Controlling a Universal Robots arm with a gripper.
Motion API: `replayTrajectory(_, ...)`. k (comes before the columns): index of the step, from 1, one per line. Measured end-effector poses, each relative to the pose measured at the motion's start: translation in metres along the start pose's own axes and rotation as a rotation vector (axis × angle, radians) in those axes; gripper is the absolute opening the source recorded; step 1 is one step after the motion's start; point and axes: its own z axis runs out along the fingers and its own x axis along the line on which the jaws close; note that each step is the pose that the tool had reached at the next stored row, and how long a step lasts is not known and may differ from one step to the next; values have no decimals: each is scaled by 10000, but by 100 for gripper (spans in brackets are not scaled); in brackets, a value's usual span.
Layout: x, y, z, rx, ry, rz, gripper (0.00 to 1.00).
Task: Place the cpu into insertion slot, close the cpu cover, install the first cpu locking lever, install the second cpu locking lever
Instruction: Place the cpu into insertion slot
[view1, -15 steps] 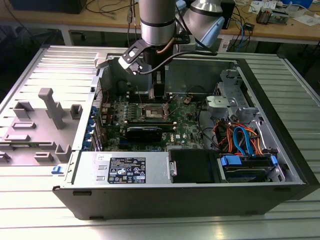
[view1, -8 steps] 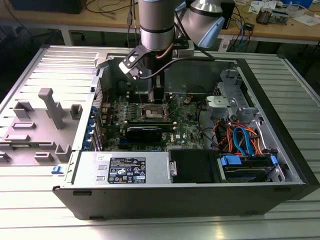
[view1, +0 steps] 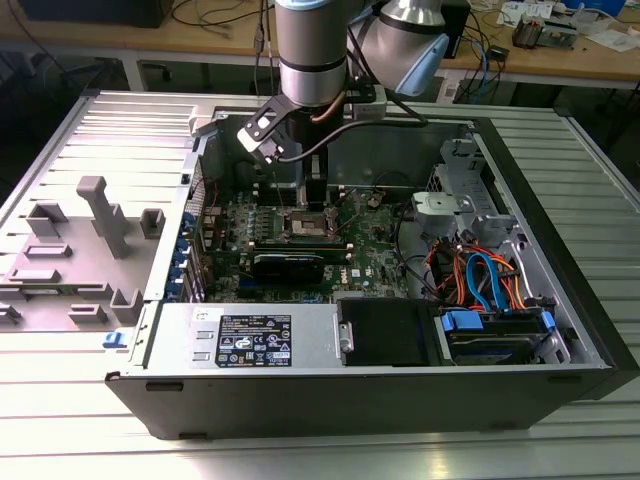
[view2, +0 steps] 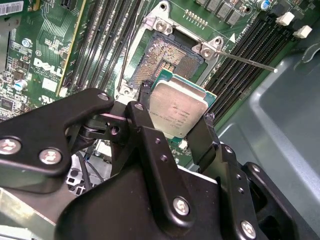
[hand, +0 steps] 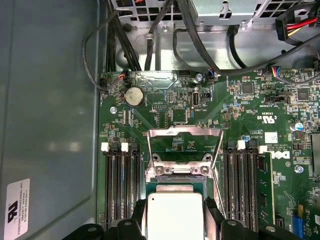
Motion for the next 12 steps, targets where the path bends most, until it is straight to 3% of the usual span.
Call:
replayTrajectory(9, 0, 0, 1, 0, 0, 0, 54)
replayTrajectory(10, -2, -18, 83, -2, 0, 1, 54)
replayTrajectory(11, -3, -29, 110, -8, 0, -4, 54)
replayTrajectory(12, -27, -75, 231, -132, 5, -17, 54)
